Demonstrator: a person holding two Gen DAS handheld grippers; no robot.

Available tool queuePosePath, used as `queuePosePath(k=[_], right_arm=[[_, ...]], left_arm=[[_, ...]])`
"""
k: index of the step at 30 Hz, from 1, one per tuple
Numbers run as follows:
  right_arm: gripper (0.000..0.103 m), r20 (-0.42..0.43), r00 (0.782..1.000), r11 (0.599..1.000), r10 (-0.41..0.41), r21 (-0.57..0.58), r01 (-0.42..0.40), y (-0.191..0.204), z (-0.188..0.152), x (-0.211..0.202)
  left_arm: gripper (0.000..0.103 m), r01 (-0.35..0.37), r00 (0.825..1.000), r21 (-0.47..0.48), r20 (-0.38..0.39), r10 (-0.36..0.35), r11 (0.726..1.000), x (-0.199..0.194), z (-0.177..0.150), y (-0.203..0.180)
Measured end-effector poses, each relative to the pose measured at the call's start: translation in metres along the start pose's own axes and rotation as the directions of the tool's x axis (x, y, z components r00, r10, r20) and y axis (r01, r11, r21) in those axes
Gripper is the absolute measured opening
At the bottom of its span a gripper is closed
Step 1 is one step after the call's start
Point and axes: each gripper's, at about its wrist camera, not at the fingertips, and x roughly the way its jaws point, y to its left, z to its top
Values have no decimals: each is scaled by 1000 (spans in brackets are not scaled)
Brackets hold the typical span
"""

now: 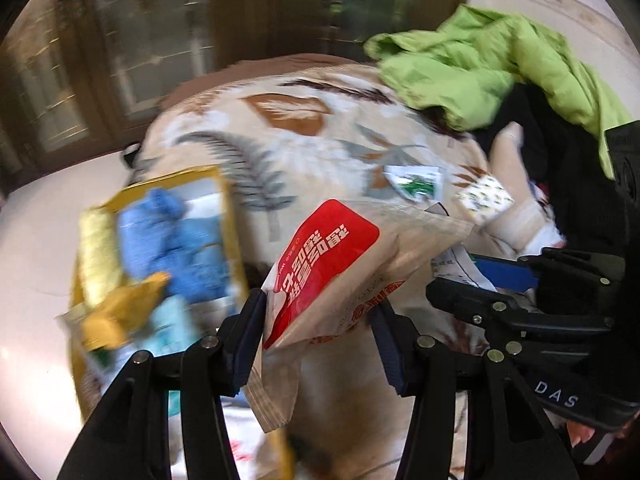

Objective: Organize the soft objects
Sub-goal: 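Carry the tissue pack and green sachet over the tray and lower them in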

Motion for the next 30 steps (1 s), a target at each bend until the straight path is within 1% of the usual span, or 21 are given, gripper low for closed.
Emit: queuePosePath(k=[3, 5, 9, 12, 17, 19, 24, 30], right_arm=[[33, 4, 1000, 999, 16, -41, -16, 28, 9, 5], [33, 5, 1000, 997, 27, -68, -27, 45, 15, 8], [33, 1, 999, 991, 46, -128, -46, 83, 26, 18], [33, 0, 999, 984, 41, -176, -40, 112, 33, 27], [33, -12, 1000, 968, 21, -249, -23, 147, 39, 44], [33, -25, 1000, 964, 13, -266, -19, 156, 40, 51], [33, -45, 999, 953, -12, -304, -2, 171, 39, 65], [33, -80, 996, 945, -44, -328, 15, 180, 36, 83]], left_arm=[[53, -39, 999, -61, 4, 39, 997, -13, -7, 28], [53, -90, 996, -89, 14, 91, 992, -22, -13, 45], [53, -173, 984, -153, 19, 178, 973, -34, -25, 80], [53, -225, 972, -198, 14, 233, 954, -36, -33, 104], [53, -250, 967, -252, -6, 256, 935, -30, -43, 126], [53, -245, 968, -273, -17, 250, 930, -26, -47, 132], [53, -248, 968, -293, -34, 249, 923, -19, -56, 139], [54, -291, 955, -282, -33, 293, 915, -16, -63, 139]])
